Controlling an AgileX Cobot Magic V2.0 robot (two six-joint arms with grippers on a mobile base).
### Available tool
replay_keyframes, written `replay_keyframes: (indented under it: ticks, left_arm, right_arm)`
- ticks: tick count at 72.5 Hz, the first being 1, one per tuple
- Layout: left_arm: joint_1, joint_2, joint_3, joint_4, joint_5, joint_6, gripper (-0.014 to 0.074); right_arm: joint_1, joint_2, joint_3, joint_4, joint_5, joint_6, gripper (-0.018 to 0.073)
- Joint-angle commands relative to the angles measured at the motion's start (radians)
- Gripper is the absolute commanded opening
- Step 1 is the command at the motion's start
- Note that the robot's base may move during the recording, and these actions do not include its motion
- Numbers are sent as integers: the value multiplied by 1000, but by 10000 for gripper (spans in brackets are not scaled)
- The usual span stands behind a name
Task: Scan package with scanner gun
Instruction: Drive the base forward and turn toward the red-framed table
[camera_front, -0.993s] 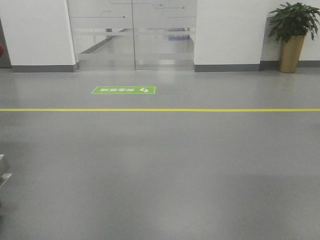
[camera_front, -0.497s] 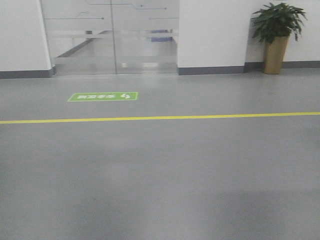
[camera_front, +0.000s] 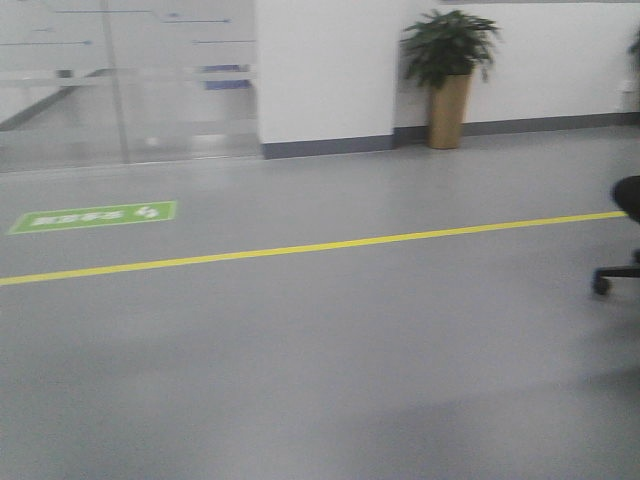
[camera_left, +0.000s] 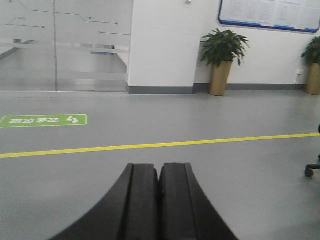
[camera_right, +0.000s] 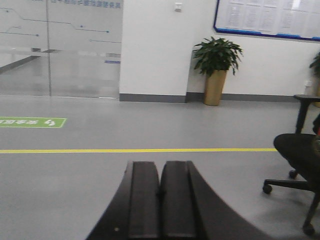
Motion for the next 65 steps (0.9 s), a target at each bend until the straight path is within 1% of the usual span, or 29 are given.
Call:
replay_keyframes:
  ticks: [1, 65]
  left_arm:
    - [-1, -4, -2, 1, -20, -4, -111]
    - [-1, -4, -2, 1, -20, -4, -111]
  right_arm:
    - [-3, -3, 0, -5, -23, -1, -168]
    - [-3, -3, 0, -5, -23, -1, -168]
